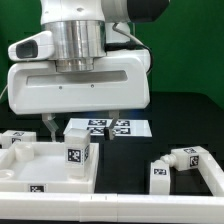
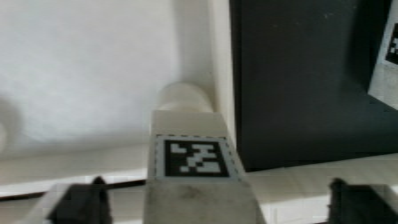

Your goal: Assemble one leg

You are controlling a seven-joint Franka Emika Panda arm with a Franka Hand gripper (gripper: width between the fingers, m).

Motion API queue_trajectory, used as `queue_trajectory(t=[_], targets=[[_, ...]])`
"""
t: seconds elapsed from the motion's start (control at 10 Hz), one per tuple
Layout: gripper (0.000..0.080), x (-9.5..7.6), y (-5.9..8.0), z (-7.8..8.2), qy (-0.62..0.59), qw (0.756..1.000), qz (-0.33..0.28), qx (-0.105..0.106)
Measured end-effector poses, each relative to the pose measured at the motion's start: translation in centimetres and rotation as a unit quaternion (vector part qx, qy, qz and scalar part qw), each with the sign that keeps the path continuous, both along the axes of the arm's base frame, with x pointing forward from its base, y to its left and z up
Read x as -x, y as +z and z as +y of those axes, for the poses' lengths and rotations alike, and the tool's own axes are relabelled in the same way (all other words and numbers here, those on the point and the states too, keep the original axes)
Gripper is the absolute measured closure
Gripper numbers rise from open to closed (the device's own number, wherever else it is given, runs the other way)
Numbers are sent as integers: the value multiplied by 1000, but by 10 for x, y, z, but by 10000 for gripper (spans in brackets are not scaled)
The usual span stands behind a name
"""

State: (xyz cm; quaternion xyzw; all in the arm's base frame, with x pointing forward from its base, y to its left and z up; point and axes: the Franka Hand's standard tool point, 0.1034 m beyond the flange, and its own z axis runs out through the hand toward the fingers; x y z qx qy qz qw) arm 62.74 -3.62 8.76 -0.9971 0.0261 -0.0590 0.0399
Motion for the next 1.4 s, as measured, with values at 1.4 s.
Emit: queue_trajectory(t=[1.4], targets=[[515, -3, -3, 21, -400, 913, -5, -80]])
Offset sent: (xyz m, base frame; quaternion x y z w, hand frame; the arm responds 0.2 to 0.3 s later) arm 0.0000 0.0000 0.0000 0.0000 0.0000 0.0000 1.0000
